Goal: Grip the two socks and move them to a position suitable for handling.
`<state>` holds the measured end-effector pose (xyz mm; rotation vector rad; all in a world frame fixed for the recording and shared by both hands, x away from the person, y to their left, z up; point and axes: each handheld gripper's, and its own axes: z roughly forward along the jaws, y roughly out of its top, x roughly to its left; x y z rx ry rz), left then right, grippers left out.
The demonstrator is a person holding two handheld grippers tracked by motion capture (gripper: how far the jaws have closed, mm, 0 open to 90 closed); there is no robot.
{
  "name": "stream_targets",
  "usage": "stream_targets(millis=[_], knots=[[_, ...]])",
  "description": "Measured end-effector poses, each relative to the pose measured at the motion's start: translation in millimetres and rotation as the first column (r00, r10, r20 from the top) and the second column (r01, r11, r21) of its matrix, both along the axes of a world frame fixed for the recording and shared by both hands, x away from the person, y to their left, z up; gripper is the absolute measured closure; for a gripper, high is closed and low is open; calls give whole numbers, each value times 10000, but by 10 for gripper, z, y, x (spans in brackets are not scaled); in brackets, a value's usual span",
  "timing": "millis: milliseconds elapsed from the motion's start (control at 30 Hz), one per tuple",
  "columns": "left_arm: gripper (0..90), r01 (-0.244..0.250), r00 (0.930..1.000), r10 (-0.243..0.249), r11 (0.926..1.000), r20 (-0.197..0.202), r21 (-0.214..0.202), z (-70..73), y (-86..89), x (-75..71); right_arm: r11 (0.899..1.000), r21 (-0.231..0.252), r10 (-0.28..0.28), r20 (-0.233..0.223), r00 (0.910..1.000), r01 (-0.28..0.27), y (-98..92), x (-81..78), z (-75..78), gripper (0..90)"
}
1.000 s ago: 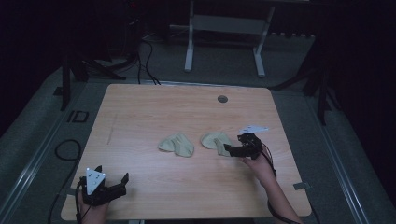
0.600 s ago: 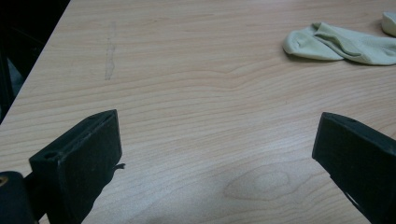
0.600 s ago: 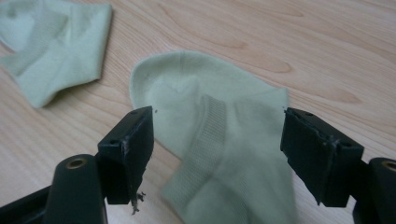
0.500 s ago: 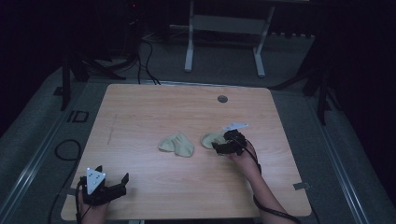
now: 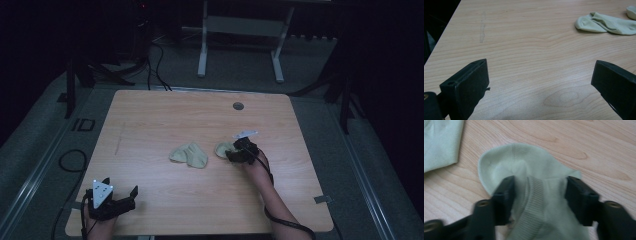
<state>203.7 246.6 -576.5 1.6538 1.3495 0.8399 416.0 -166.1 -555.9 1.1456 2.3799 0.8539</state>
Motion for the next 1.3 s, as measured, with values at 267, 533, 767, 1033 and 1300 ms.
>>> stream_targets(millis=[267, 533, 767, 1033, 1300], knots=[[13, 20, 10000, -20, 10000, -43, 50, -5, -6, 5, 9988, -471, 120, 143, 9998, -113, 62, -40, 27, 813], [13, -2, 10000, 3, 10000, -35, 42, -2, -3, 3, 9987, -456, 246, -8, 9997, -246, 78, -137, 241, 820], [13, -11, 10000, 11, 10000, -31, 55, -1, -6, 1, 9985, -99, 548, 336, 9979, -545, 52, -371, 480, 820], [13, 10, 10000, -10, 10000, -25, 67, 1, -14, 0, 9925, 422, 1113, 747, 9910, -1146, 20, -752, 703, 820], [13, 59, 10000, -59, 10000, -28, 54, -1, -33, 0, 9837, 669, 1604, 931, 9827, -1669, 2, -1158, 821, 819]])
